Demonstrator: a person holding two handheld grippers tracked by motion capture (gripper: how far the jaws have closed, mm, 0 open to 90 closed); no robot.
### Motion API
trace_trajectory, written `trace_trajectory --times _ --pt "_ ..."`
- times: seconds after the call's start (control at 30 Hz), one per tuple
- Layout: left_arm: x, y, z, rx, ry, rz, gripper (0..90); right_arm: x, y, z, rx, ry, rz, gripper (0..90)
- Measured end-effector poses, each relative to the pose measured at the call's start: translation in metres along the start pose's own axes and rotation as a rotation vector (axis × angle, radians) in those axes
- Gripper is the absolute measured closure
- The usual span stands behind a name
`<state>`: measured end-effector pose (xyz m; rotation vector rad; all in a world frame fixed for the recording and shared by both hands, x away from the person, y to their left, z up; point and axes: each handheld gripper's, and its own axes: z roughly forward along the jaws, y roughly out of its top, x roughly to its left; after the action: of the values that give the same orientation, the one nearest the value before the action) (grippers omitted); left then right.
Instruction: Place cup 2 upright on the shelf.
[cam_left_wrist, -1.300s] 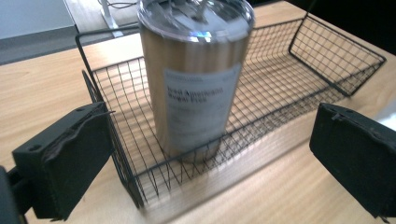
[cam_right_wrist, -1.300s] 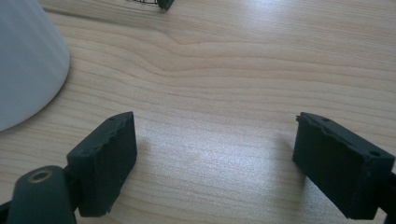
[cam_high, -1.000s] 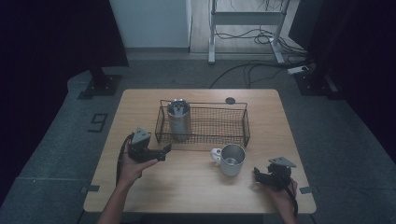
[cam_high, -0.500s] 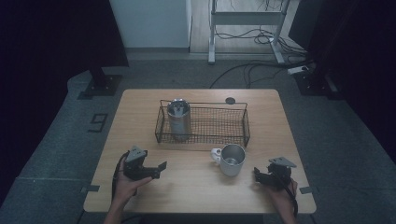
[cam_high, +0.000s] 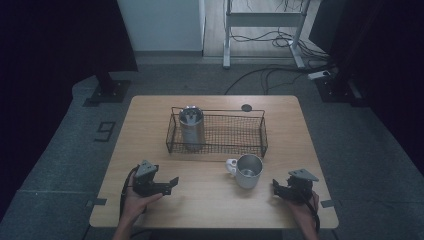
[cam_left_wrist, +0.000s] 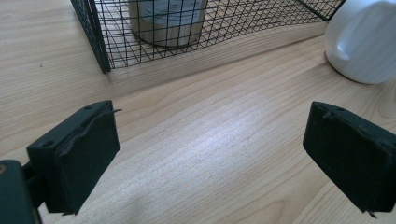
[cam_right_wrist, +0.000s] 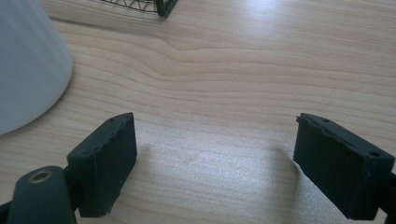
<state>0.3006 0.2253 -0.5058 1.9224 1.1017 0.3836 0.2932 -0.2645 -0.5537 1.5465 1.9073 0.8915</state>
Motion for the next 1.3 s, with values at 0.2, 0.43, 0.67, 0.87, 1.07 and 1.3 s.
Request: trace_trajectory --times 0.2,0.43,0.67,0.87,1.07,1.3 --pt "0.000 0.000 0.001 0.001 0.000 0.000 3.6 0.002 0.004 -0.014 -0.065 0.047 0.005 13.1" --pt "-0.002 0.000 0.005 0.015 -0.007 0.010 3.6 0.014 0.011 -0.030 -0.121 0.116 -0.025 12.9" --pt "-0.003 -0.001 0.006 0.017 -0.014 0.008 3.7 0.026 0.018 -0.038 -0.157 0.167 -0.037 12.2" --pt "-0.005 -0.001 0.008 0.021 -0.017 0.007 3.7 0.034 0.022 -0.045 -0.182 0.206 -0.049 11.4" --pt "-0.004 -0.002 0.008 0.022 -0.019 0.002 3.7 0.045 0.028 -0.049 -0.205 0.237 -0.063 10.9" --pt "-0.003 -0.002 0.008 0.022 -0.026 -0.004 3.9 0.058 0.036 -0.050 -0.211 0.261 -0.088 9.1"
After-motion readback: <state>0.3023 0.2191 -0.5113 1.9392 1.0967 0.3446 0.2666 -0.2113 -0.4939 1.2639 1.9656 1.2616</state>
